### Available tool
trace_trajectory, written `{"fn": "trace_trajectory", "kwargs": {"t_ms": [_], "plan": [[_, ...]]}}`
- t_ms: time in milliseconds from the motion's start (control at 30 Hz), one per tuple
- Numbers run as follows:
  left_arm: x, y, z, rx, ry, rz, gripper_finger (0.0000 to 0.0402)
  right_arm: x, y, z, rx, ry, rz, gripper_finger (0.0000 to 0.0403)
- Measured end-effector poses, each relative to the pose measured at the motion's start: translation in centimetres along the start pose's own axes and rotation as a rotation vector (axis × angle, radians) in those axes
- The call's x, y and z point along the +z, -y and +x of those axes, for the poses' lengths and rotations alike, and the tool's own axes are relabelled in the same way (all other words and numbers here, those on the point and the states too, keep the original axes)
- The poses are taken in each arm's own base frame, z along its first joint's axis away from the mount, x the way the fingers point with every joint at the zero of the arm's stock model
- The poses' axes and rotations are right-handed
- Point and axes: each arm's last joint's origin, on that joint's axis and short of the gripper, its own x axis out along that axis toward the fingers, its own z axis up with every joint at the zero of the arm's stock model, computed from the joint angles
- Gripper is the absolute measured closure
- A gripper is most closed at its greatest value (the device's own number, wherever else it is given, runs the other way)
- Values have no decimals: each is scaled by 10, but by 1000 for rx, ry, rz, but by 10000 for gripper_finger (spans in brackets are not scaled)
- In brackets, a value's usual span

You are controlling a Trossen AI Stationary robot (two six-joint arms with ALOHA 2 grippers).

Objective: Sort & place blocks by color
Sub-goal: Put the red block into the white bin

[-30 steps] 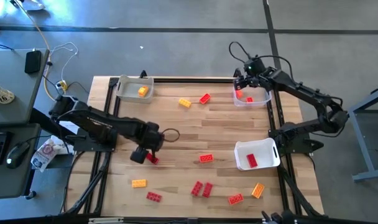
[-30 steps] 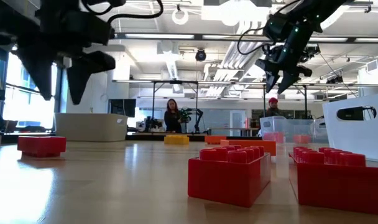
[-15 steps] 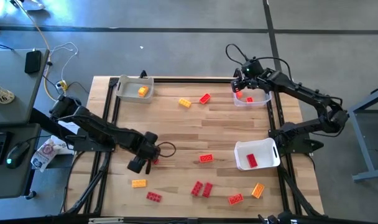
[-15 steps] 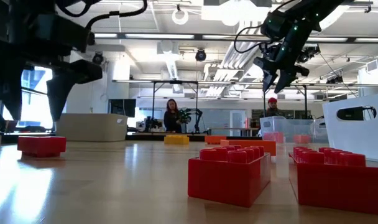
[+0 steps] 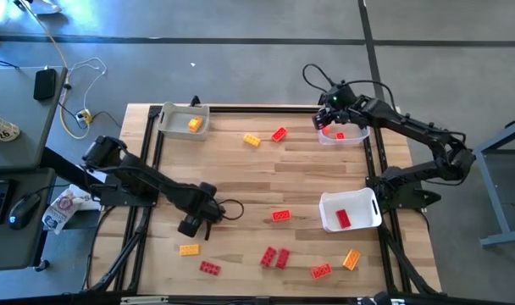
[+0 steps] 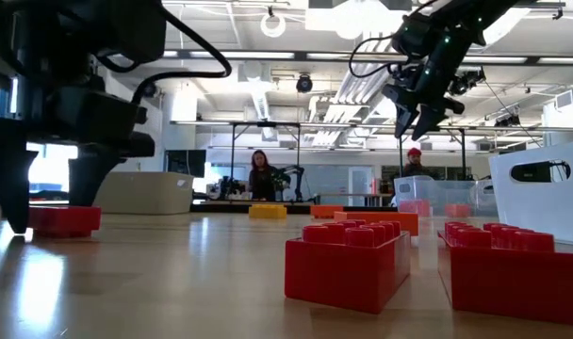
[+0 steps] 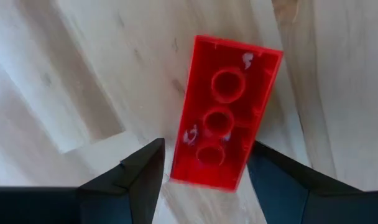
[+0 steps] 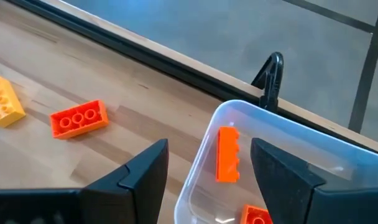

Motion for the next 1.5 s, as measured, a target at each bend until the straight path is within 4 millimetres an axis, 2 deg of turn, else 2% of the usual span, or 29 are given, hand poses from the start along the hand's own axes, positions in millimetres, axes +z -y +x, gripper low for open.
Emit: {"fn": "trace_trajectory", "kwargs": {"t_ms": [133, 333, 400, 500, 700, 1000, 1233, 1500], "plan": [[3, 0, 3, -11, -10, 0, 210, -3, -8, -2, 30, -5, -29, 188], [4, -5, -3, -27, 19, -23, 292, -11, -32, -8, 181, -37, -125, 188], [9, -11, -6, -23, 69, -48, 293, -15, -40, -11, 229, -49, -160, 188], [4, -19, -7, -30, 52, -80, 293, -20, -52, -16, 281, -58, -199, 188], [8, -39, -12, -96, 151, -93, 293, -32, -74, -26, 426, -95, -284, 188], [19, -83, -31, -68, 336, -86, 293, -47, -97, -39, 611, -99, -514, 188], [30, -118, -54, -60, 524, -58, 293, -54, -112, -49, 681, -15, -697, 188], [28, -148, -73, -120, 644, -77, 293, -52, -135, -64, 782, 245, -906, 188]]}}
